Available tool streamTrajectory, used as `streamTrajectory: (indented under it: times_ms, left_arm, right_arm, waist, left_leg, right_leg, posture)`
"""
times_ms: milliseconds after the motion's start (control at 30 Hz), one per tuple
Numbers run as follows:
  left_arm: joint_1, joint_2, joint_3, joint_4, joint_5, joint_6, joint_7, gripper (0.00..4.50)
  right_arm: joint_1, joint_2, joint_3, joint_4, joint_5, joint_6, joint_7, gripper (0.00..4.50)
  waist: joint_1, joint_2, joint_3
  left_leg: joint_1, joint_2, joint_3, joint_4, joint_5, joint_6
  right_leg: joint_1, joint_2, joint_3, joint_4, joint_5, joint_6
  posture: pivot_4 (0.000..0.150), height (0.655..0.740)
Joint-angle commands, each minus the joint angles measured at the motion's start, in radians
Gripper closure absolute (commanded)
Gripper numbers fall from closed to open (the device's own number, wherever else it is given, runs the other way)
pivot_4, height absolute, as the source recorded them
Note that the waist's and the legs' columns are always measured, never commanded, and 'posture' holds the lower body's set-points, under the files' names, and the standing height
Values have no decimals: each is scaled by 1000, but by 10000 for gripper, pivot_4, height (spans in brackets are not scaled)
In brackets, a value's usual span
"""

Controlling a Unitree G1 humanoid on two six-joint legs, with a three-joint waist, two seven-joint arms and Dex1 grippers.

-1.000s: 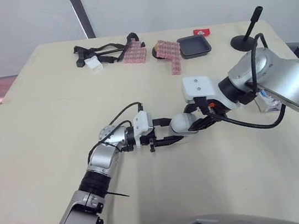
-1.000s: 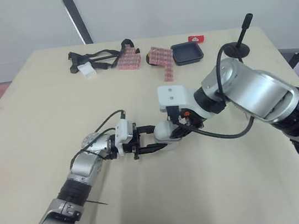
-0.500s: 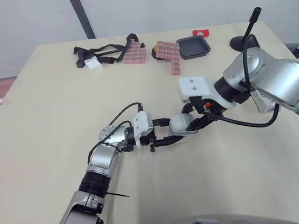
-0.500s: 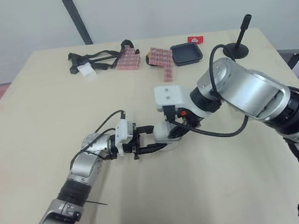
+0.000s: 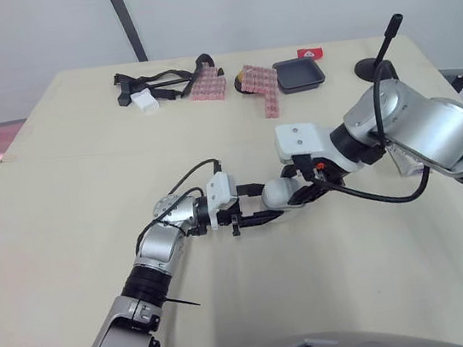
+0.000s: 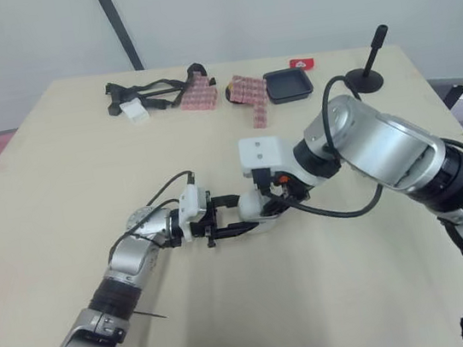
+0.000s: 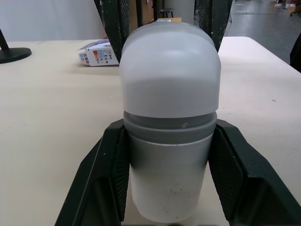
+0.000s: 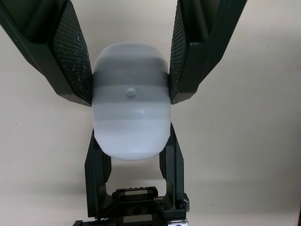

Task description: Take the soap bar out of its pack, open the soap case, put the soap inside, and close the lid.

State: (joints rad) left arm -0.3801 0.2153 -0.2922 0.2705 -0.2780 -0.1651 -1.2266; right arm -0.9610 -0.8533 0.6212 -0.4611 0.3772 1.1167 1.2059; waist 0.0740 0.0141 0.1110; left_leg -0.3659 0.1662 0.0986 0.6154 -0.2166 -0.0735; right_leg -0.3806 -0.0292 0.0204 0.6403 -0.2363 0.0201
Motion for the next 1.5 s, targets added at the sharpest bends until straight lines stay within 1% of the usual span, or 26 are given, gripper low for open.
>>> streamTrajectory:
  times_ms: [33, 333, 500, 567, 600, 633, 700, 733, 867, 1000, 1100, 1200, 1367, 1467, 1500]
  left_arm:
    - [-3, 1, 11, -13, -5, -1, 10, 26325]
    - [-2, 1, 12, -15, -3, 2, 13, 26325]
    - [-3, 2, 13, -14, -3, 3, 12, 26325]
    - [-2, 3, 12, -16, -4, 3, 12, 26325]
    - [-2, 3, 13, -16, -4, 4, 11, 26325]
    - [-2, 3, 13, -15, -4, 3, 11, 26325]
    - [-1, 2, 14, -15, -3, 3, 10, 26325]
    - [-1, 3, 13, -16, -3, 3, 10, 26325]
    - [0, 3, 12, -18, -5, 3, 10, 26325]
    - [4, 6, 11, -23, -6, 5, 10, 26325]
    - [9, 10, 12, -30, -9, 7, 10, 26325]
    - [14, 12, 15, -35, -11, 8, 11, 26325]
    - [21, 13, 16, -43, -19, 14, 11, 26325]
    - [23, 14, 17, -49, -23, 19, 10, 26325]
    - [22, 14, 19, -50, -27, 23, 8, 26325]
  right_arm:
    - [44, 3, 74, 9, -25, 14, -10, 25838]
    - [50, 18, 82, 19, -37, 15, -9, 25838]
    - [53, 26, 71, 27, -32, 25, -8, 25838]
    - [54, 26, 58, 30, -23, 34, -7, 15533]
    - [55, 22, 55, 32, -22, 31, -3, 12734]
    - [57, 20, 50, 34, -21, 28, -3, 8918]
    - [64, 14, 39, 37, -19, 26, -4, 2305]
    - [69, 7, 33, 38, -18, 21, -2, 213]
    - [106, -24, -7, 42, -14, -2, -6, 213]
    - [205, -68, -99, 39, 4, -37, -23, 213]
    - [294, -65, -207, 33, 41, -52, -54, 213]
    - [413, -32, -369, 52, 91, -120, -91, 213]
    - [664, 9, -575, 88, 134, -383, -53, 213]
    - [774, 42, -639, 105, 132, -522, -43, 213]
    - [809, 57, -660, 108, 135, -571, -36, 5718]
  waist:
    - [0, 0, 0]
    - [-3, -2, -1]
    - [-7, -2, -1]
    - [-7, -2, -2]
    - [-6, -3, -1]
    - [-4, -2, 0]
    - [-1, 0, 1]
    - [-1, 0, 1]
    - [4, -1, 1]
    - [7, -1, 1]
    - [3, -1, 1]
    - [4, -1, 1]
    - [6, -1, 1]
    - [2, -1, 1]
    - [1, -1, 1]
  left_leg:
    - [0, 0, 0, 0, 0, 0]
    - [2, 0, 0, -3, 1, -1]
    - [8, 0, 1, -8, 1, -2]
    - [8, 0, 1, -8, 1, -2]
    - [9, 0, 0, -8, 1, -2]
    - [7, 0, 0, -8, 1, -2]
    - [5, -1, 1, -7, 2, -1]
    - [1, -1, 1, -8, 2, -1]
    - [-2, 1, 0, -8, 1, -2]
    - [-4, 1, 0, -8, 1, -2]
    - [-3, 1, 1, -8, 1, -2]
    - [-3, 1, 1, -8, 1, -2]
    - [-5, 1, 1, -8, 1, -1]
    - [-6, 1, 1, -8, 1, -1]
    - [-7, 1, 1, -8, 0, 1]
  right_leg:
    - [0, 0, 0, 0, 0, 0]
    - [2, 0, 0, -1, 0, 0]
    - [7, 0, 0, -5, 0, 0]
    - [7, 0, 0, -5, 0, 0]
    - [8, 0, 0, -5, 0, 0]
    - [7, 0, 0, -6, 0, 0]
    - [2, -1, 0, -5, 0, 0]
    - [1, 0, 0, -5, 0, 0]
    - [0, 2, -1, -5, 0, 0]
    - [-1, 1, -1, -6, 0, 0]
    - [-1, 1, -1, -8, 0, 0]
    - [-1, 1, -1, -8, 0, 0]
    - [-2, 1, -2, -10, 0, 0]
    - [-4, 1, -2, -9, 0, 0]
    - [-5, 1, -2, -9, 0, 0]
  posture:
    - [1500, 7400]
    - [1500, 7400]
    - [1500, 7400]
    - [1500, 7400]
    - [1500, 7400]
    - [1500, 7400]
    - [1500, 7400]
    - [1500, 7400]
    - [1500, 7400]
    - [1500, 7400]
    - [1500, 7400]
    - [1500, 7400]
    - [1500, 7400]
    - [1500, 7400]
    - [1500, 7400]
